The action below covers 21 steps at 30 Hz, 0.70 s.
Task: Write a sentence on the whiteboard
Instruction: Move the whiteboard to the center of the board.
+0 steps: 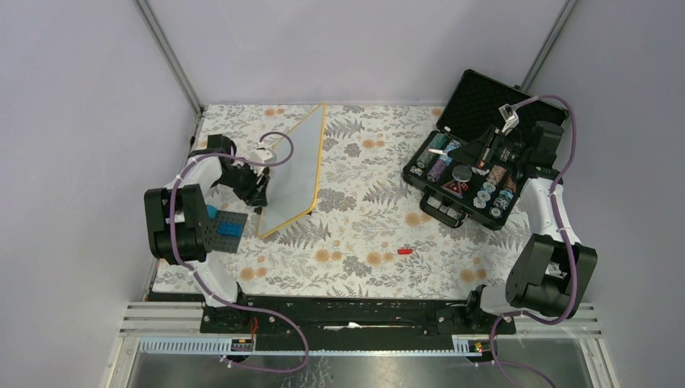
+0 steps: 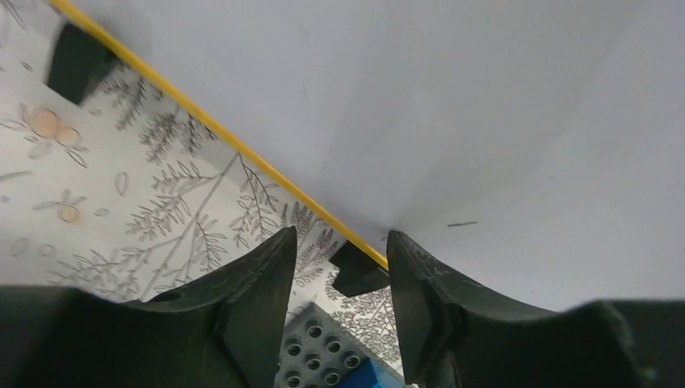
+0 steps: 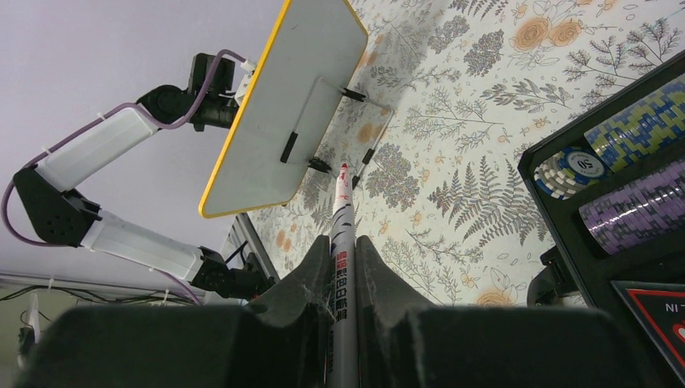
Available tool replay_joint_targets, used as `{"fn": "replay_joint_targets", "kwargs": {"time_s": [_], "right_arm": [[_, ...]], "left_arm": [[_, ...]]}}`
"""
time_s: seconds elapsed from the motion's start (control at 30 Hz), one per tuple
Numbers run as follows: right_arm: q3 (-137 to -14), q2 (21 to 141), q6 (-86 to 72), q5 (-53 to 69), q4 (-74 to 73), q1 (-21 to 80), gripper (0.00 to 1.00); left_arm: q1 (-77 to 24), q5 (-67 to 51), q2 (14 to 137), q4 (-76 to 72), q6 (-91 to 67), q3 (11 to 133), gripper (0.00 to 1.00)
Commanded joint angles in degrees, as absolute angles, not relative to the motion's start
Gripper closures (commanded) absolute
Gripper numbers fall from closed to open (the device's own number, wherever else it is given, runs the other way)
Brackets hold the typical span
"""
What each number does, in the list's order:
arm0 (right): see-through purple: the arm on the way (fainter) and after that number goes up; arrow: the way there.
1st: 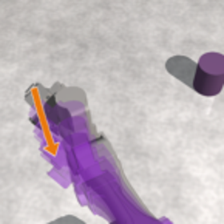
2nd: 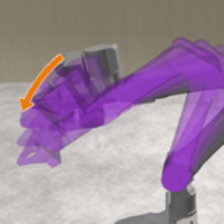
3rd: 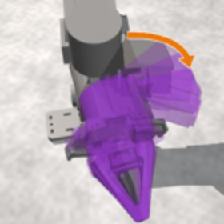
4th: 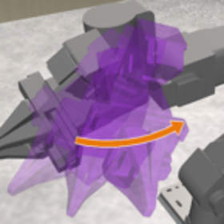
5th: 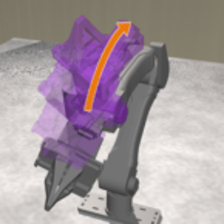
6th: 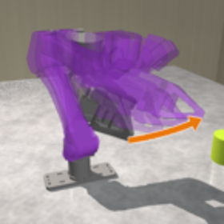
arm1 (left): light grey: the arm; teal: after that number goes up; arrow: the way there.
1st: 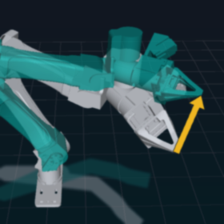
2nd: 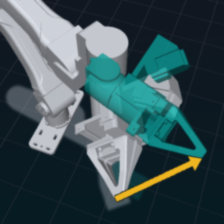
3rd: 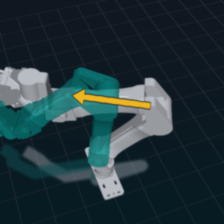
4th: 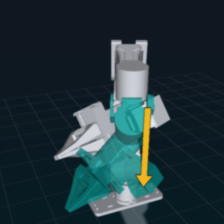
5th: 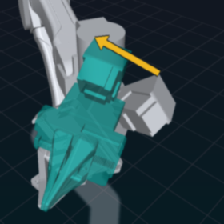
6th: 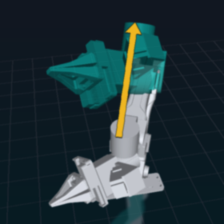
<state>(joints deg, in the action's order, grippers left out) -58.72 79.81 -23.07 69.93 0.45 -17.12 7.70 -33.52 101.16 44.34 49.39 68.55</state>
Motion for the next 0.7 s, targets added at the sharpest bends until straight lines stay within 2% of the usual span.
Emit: {"fn": "replay_joint_targets", "kwargs": {"time_s": [0.0,0.1,0.17,0.43,0.67], "right_arm": [[-59.08,78.49,-21.97,70.93,0.62,-16.63,1.00],[-59.22,78.62,-22.09,70.84,0.59,-16.61,1.00],[-59.24,78.60,-22.15,70.71,0.61,-16.61,1.00],[-58.80,78.60,-22.47,70.22,0.62,-16.66,1.00],[-58.68,78.95,-22.64,69.79,0.55,-16.61,1.00]], "left_arm": [[8.29,-35.11,98.77,42.96,55.48,72.01,0.46],[10.05,-35.01,100.90,46.10,64.51,78.50,0.34],[10.11,-34.21,102.29,46.23,69.01,81.72,0.31],[9.30,-31.55,108.89,49.85,91.36,87.86,0.28],[6.09,-27.68,114.83,49.85,96.04,90.60,0.29]]}}
